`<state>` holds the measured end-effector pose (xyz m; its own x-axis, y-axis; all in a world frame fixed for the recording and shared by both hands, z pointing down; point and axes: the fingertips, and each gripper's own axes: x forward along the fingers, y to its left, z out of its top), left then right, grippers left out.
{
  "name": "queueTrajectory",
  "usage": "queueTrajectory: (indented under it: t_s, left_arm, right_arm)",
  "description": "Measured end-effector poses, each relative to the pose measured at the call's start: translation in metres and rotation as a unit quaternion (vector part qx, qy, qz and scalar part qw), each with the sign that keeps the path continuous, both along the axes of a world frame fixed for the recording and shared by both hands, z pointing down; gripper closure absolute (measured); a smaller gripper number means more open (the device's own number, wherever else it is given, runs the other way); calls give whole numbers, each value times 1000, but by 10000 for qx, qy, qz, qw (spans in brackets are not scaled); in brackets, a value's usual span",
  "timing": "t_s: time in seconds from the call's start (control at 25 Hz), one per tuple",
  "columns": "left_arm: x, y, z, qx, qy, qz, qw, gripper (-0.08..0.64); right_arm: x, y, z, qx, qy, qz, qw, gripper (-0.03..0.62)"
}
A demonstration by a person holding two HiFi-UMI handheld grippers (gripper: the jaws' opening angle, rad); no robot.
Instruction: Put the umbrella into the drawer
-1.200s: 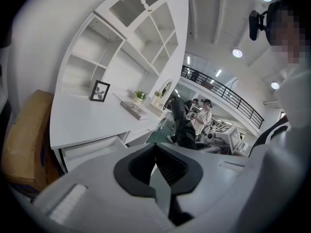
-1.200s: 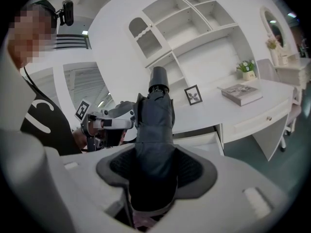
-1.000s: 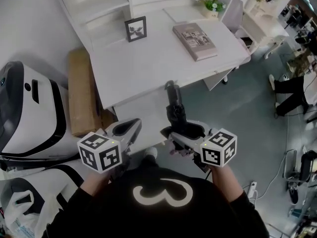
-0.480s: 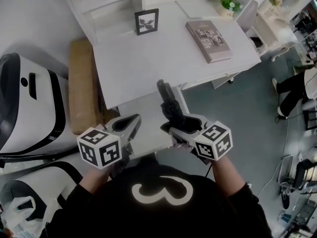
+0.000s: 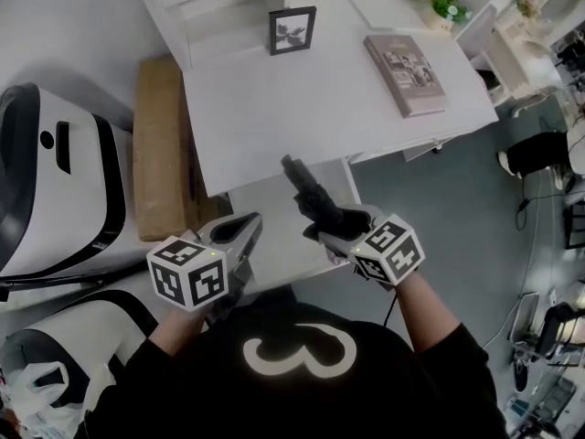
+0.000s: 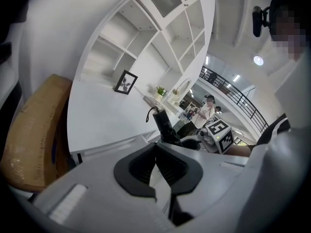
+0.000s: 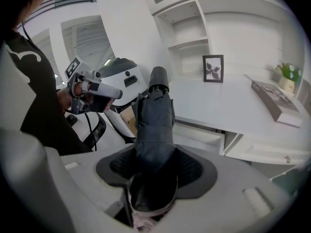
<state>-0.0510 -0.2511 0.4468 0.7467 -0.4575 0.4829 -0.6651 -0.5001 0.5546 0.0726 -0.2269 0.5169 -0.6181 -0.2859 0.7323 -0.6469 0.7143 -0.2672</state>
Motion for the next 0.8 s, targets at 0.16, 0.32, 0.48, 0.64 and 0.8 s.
queueTrajectory:
  t_s: [0.16,0.32,0.48,0.64,0.8]
  left_arm:
    - [-5,-1,6,-83,24,-39,10000,551]
    - [-6,0,12,-132,23,-29,9999,551]
    - [-8,-2,19,-195,25,-69,9998,551]
    - [-8,-2,25,-252,40,-97,9996,551]
    - [-10,-2,33,-336,11,-116,9994,551]
  right_arm:
    - [-3,-3,14,22,225,-200,9995,364]
    - [-9,-4,26,118,436,-473,9979,364]
    - [-13,-1,46,204,929,-879,9916,364]
    - [-14,1,66,270,1516,-1442,9775,364]
    - [-16,-1,86,282,1866,-1765,9660,364]
